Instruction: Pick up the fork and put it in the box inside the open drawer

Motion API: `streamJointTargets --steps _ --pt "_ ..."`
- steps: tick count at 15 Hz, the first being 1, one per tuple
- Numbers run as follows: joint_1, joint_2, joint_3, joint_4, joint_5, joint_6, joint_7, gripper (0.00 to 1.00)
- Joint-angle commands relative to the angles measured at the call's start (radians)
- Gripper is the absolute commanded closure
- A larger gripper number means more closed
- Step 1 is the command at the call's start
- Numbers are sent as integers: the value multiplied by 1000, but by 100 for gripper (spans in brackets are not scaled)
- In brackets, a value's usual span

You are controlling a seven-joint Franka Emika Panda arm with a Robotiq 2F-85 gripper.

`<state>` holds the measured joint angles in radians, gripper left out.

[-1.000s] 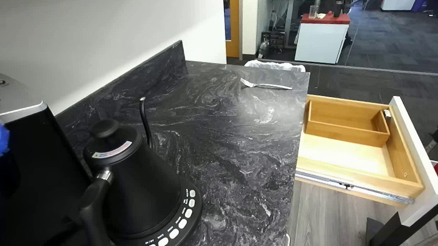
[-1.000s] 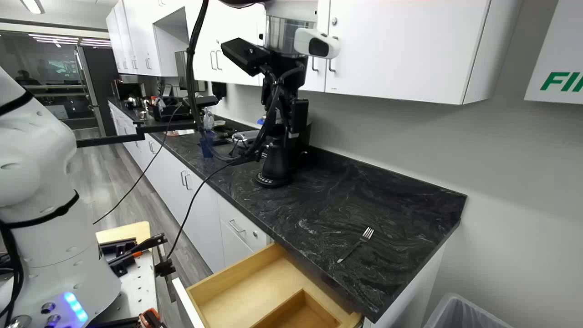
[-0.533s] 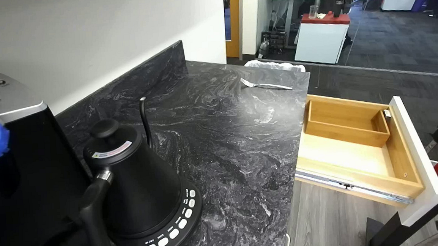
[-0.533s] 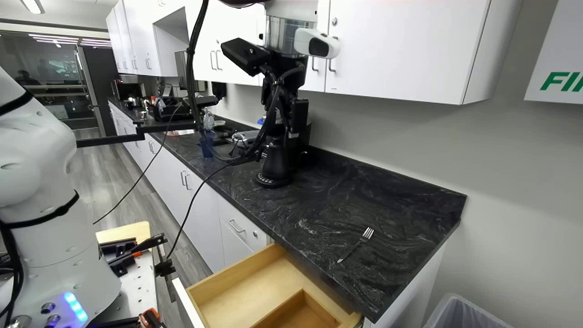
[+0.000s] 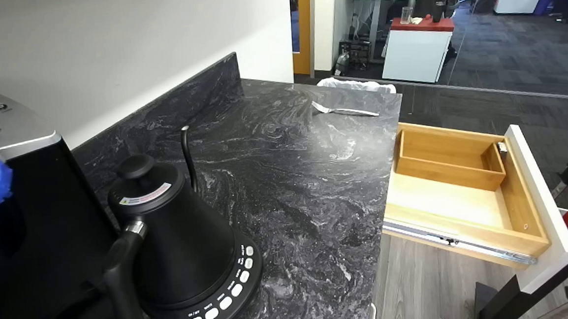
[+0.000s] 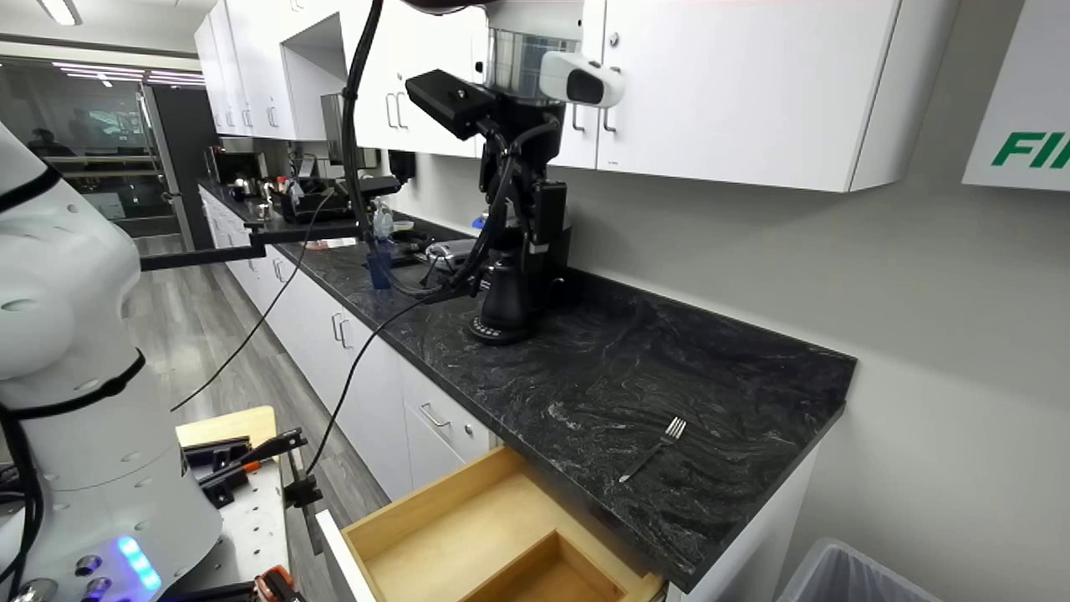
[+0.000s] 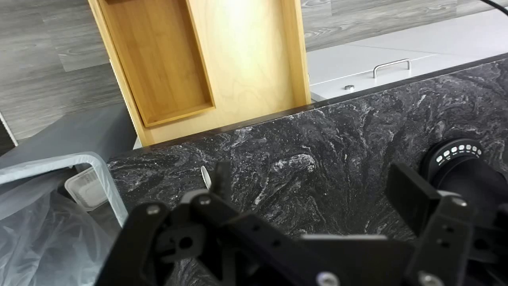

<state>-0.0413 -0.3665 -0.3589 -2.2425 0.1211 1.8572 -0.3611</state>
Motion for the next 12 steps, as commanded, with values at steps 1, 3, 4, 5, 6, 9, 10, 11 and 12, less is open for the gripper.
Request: streamJointTargets --steps 1,3,4,5,6,9,10,11,12 --pt "-38 6 32 3 13 -4 -12 0" --pt "-38 6 32 3 13 -4 -12 0" --pt "-38 6 32 3 13 -4 -12 0" --pt "-38 6 32 3 13 -4 -12 0" --pt "-38 6 32 3 13 -4 -12 0" --pt "-36 39 48 -16 14 86 -4 0" --pt "-31 65 50 -20 23 128 -23 0" --pt "-27 90 55 -27 32 182 -28 0" --pt "-28 101 54 -18 37 196 -49 0"
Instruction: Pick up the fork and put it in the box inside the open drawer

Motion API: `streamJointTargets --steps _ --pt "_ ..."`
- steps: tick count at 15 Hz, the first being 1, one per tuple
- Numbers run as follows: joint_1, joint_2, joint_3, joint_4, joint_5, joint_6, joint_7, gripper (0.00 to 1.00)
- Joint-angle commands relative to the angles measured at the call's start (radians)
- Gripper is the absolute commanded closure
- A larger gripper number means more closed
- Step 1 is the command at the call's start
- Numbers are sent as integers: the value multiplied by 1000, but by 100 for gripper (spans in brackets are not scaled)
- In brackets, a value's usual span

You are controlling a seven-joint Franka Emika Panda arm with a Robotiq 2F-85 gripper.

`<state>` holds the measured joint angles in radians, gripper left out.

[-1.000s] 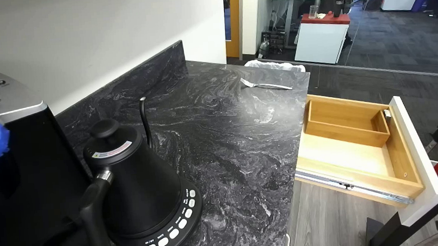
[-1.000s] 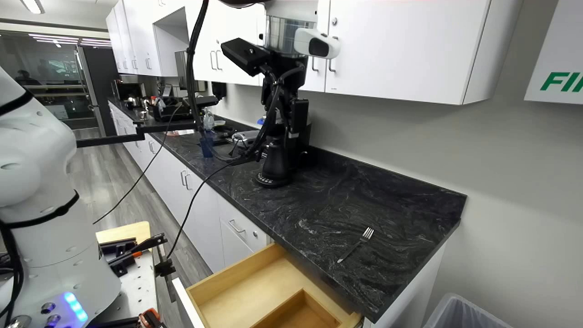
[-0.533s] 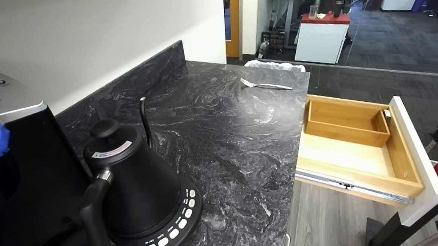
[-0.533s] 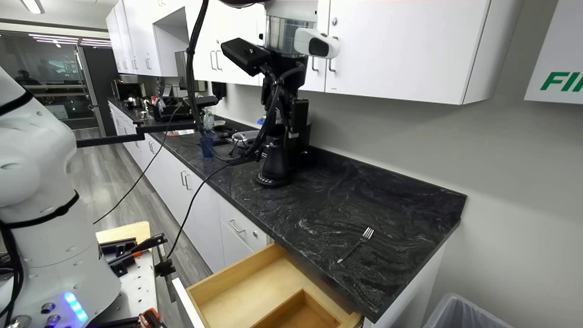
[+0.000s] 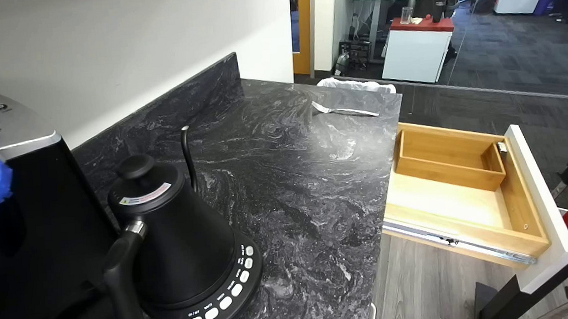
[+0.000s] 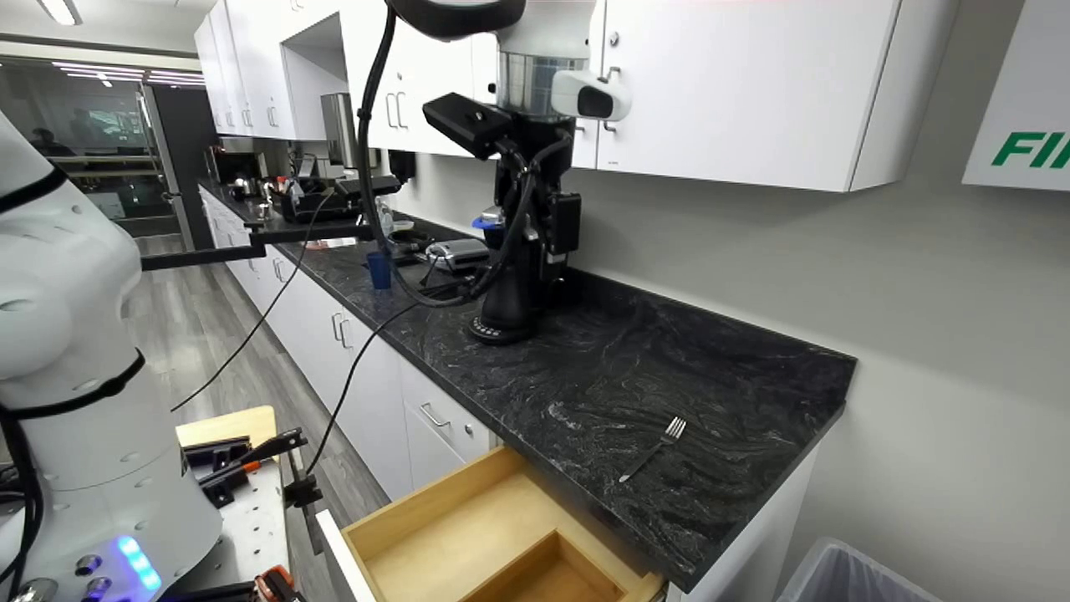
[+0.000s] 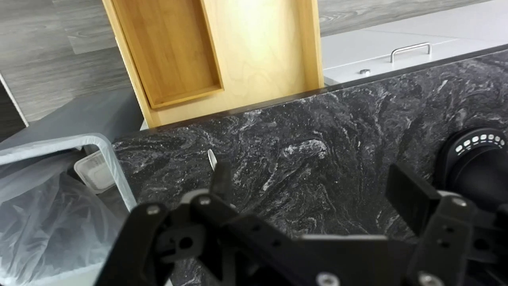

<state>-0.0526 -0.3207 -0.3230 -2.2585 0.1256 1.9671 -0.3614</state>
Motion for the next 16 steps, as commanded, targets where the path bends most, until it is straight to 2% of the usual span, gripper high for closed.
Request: streamJointTargets --steps 1,5,10,16 --pt "-17 69 20 3 40 103 -69 0" --pt "-21 119 25 4 55 172 -165 0" --pt "-13 276 61 34 150 280 -211 0" --pt "-40 406 131 116 202 283 -236 0"
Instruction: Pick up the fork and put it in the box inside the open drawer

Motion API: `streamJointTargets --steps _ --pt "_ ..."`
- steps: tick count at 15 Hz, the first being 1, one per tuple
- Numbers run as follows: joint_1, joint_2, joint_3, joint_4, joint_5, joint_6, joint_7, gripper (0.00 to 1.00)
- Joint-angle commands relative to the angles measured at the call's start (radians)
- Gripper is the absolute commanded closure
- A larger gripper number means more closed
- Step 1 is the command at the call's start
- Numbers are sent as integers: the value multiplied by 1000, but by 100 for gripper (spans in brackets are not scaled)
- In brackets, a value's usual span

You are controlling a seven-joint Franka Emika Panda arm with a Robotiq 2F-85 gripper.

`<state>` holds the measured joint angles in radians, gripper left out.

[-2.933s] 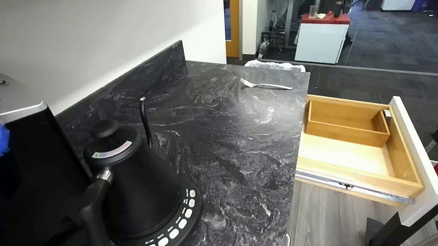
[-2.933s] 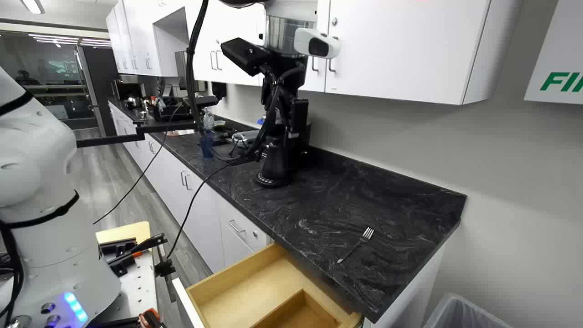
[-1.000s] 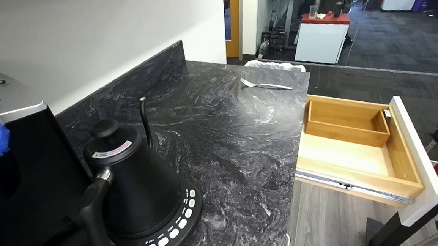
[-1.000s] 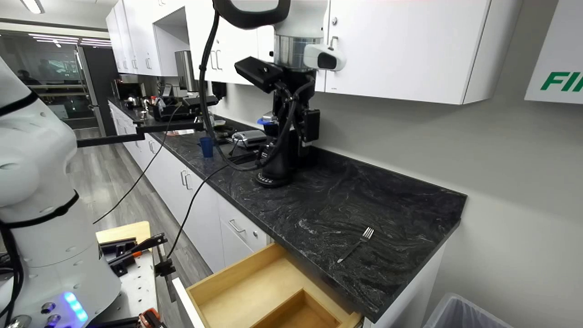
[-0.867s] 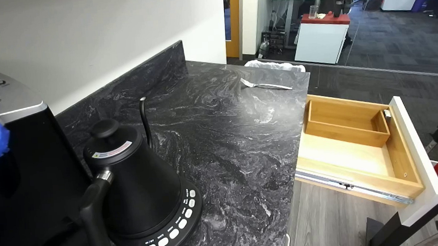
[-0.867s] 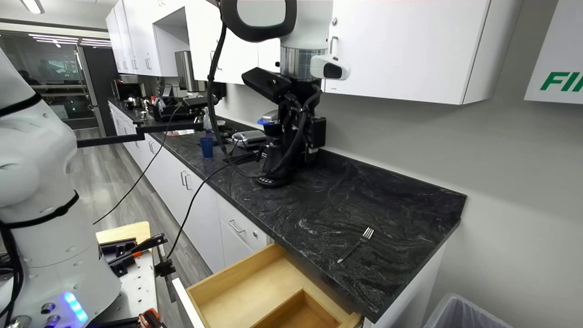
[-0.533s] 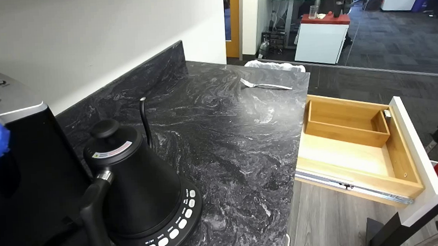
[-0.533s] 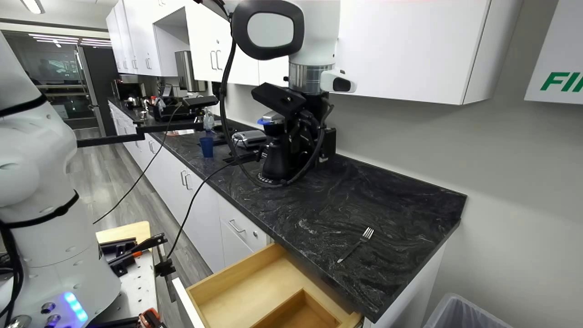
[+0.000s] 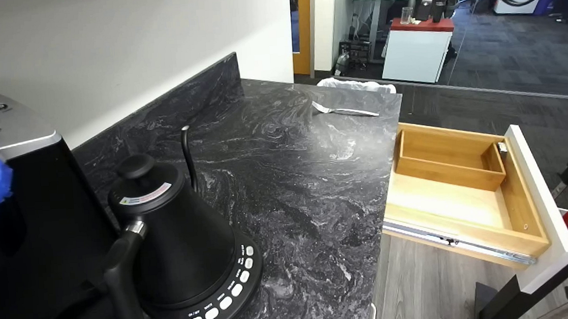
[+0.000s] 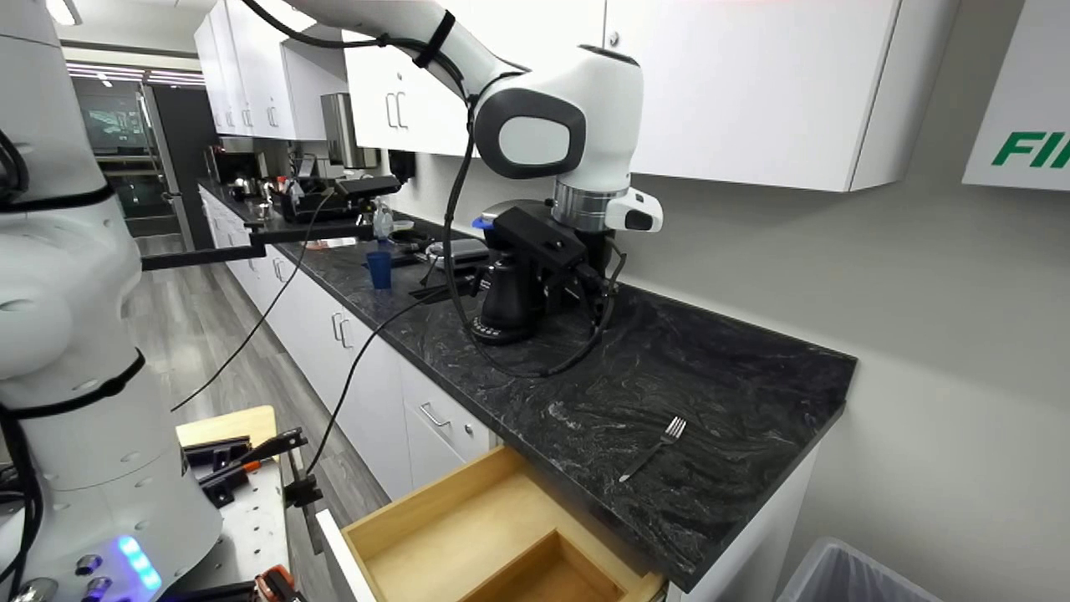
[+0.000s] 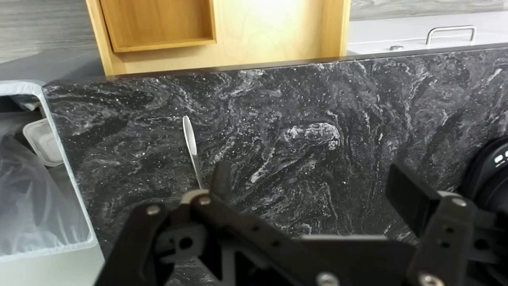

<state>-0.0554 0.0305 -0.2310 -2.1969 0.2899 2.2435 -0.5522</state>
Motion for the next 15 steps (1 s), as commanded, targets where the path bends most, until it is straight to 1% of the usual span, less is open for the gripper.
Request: streamJointTargets --steps 1,3,4,7,10,13,15 --pt "-44 74 47 66 34 14 -51 0" --pt "-57 104 63 79 30 46 -59 0" --pt "-62 122 70 81 27 80 -52 0" --pt "-71 185 101 97 39 164 -10 0" --pt "-68 251 148 110 53 259 35 0" --pt "-59 312 192 125 22 351 103 0" --pt "-57 339 208 130 -7 405 147 0"
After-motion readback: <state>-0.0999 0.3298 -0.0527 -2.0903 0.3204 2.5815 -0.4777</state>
